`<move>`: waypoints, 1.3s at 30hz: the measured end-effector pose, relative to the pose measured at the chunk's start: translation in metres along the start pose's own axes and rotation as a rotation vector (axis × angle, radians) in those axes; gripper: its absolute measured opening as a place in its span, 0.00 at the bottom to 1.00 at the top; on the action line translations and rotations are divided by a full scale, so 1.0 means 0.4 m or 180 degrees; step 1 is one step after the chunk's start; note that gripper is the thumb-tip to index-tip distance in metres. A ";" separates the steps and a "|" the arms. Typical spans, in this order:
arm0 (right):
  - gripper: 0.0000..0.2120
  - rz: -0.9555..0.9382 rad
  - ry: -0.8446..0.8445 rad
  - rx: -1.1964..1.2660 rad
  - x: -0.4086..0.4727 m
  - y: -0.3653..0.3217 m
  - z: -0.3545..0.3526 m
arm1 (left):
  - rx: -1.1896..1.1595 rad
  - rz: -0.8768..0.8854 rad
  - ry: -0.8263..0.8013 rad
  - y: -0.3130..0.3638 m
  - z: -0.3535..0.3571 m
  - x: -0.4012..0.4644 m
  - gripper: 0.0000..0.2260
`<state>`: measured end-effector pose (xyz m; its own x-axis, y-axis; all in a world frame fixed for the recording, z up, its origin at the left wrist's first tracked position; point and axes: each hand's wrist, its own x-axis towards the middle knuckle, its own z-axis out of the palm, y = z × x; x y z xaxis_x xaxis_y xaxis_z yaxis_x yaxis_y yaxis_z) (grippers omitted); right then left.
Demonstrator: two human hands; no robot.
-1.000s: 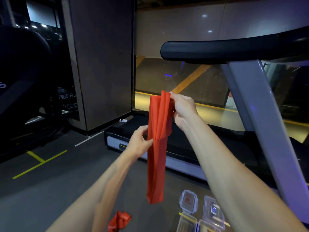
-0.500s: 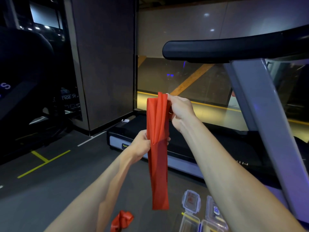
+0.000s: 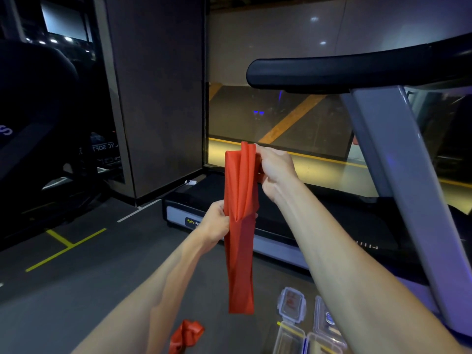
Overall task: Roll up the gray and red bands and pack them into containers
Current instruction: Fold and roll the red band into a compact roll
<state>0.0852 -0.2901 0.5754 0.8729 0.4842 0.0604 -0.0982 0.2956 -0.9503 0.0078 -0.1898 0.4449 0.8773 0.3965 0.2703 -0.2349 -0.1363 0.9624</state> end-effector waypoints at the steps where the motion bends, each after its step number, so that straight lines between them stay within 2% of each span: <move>1: 0.08 -0.0006 -0.0002 -0.0007 0.001 0.000 0.002 | -0.0016 0.0007 0.0012 -0.001 -0.001 0.000 0.06; 9: 0.05 -0.0089 0.0141 -0.0058 0.010 0.008 -0.004 | 0.0457 0.0197 0.0575 -0.021 -0.008 0.003 0.08; 12: 0.04 -0.0179 0.0315 -0.0055 0.017 0.009 -0.003 | 0.0353 0.0393 0.0715 -0.048 -0.026 -0.017 0.05; 14: 0.04 -0.0229 0.0448 -0.0057 0.025 0.013 0.002 | 0.0153 0.0377 0.0718 -0.069 -0.030 -0.039 0.05; 20: 0.05 -0.0303 0.0662 -0.0063 0.037 0.017 0.030 | -0.0010 0.0455 0.0685 -0.111 -0.018 -0.083 0.13; 24: 0.03 -0.0306 0.0697 -0.0126 0.043 0.011 0.042 | -0.0027 0.0458 0.0670 -0.097 -0.009 -0.095 0.11; 26: 0.02 -0.0300 0.0686 -0.0146 0.045 0.008 0.044 | 0.0132 0.0576 0.0654 -0.090 -0.007 -0.100 0.07; 33: 0.02 -0.0276 0.0639 -0.0070 0.039 0.006 0.051 | 0.1351 0.0608 0.0939 -0.109 -0.007 -0.121 0.06; 39: 0.04 -0.0283 0.0612 -0.0034 0.028 -0.004 0.053 | 0.1755 0.0376 0.1339 -0.143 0.015 -0.139 0.05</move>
<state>0.0849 -0.2677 0.5839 0.9531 0.2902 0.0856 -0.0126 0.3208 -0.9471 -0.0250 -0.2093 0.3747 0.5965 0.6529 0.4667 0.0253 -0.5965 0.8022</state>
